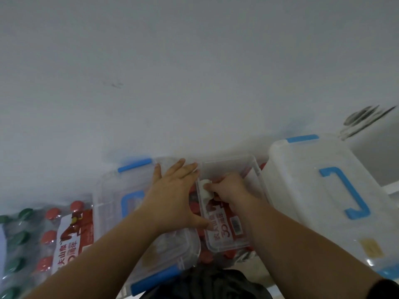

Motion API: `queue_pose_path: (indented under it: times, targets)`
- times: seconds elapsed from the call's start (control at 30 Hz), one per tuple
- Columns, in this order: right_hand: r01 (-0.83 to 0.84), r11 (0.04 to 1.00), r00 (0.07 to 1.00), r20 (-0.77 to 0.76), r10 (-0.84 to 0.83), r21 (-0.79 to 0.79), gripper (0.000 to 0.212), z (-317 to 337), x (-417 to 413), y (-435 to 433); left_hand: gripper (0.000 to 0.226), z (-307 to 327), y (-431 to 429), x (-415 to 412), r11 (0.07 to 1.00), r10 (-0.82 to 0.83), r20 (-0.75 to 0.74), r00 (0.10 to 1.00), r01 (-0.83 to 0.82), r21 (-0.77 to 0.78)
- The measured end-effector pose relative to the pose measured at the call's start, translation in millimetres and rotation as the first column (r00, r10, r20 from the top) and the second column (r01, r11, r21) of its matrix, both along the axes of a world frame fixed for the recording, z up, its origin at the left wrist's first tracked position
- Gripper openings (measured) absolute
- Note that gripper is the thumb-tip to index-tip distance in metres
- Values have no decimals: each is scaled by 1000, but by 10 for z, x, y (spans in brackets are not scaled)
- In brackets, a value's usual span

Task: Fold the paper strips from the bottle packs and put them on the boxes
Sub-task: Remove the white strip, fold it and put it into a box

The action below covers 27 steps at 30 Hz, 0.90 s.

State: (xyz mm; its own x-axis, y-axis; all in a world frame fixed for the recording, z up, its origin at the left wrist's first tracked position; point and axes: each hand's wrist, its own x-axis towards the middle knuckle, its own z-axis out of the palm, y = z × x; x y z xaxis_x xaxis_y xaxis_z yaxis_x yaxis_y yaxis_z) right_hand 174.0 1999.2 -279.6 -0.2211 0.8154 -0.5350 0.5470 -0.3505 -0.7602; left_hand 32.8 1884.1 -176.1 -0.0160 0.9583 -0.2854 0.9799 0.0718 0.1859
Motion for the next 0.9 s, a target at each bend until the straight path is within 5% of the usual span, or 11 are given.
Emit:
queue_pose_path:
  times: [0.4, 0.6, 0.7, 0.8, 0.9]
  targets:
    - [-122, 992, 990, 69, 121, 19, 24, 202, 61, -21, 135, 44, -59, -48, 999, -51, 11, 999, 51, 16]
    - [-207, 926, 931, 356, 86, 317, 35, 799, 160, -74, 127, 54, -150, -202, 995, -42, 34, 999, 39, 87]
    - [-142, 866, 958, 287, -2, 480, 31, 1125, 47, -349, 129, 103, -291, -391, 987, 9, 60, 998, -19, 162]
    - [-201, 832, 970, 221, 97, 517, 21, 1258, -183, -732, 124, 148, -503, -661, 955, 95, 93, 991, -117, 273]
    - [-347, 792, 922, 336, 191, 502, 46, 1217, -374, -1021, 102, 141, -763, -944, 904, 243, 152, 958, -281, 322]
